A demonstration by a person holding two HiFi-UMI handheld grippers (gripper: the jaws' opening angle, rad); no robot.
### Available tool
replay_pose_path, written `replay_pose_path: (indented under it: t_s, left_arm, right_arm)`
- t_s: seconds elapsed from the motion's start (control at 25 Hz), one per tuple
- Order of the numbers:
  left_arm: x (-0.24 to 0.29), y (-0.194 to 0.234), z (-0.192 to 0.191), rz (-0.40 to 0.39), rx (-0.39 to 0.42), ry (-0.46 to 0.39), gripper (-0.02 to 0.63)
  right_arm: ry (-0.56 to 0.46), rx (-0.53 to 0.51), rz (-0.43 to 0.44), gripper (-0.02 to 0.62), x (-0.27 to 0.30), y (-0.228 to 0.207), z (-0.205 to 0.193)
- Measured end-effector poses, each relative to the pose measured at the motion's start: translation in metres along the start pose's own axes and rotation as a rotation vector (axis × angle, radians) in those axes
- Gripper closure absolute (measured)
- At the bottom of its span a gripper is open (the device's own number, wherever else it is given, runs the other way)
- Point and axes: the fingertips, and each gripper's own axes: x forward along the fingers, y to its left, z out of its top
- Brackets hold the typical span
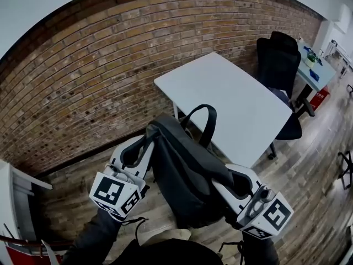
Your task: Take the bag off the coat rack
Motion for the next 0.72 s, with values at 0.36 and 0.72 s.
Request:
replay_pose_path:
  t_s: [0.36, 0.72]
  left_arm:
    - [0.035, 0.037, 0.020, 0.023, 0.025, -0.033, 0.540]
    - [0.082, 0.032, 0.033, 0.001, 0.029, -0.056, 0.540]
  right_arm:
    - [-0.020, -0.023, 0.019, 0.506, 0.038, -0.038, 0.016]
    - [-0.023, -0.055, -0.002, 0.505, 0.035, -0.080, 0.036]
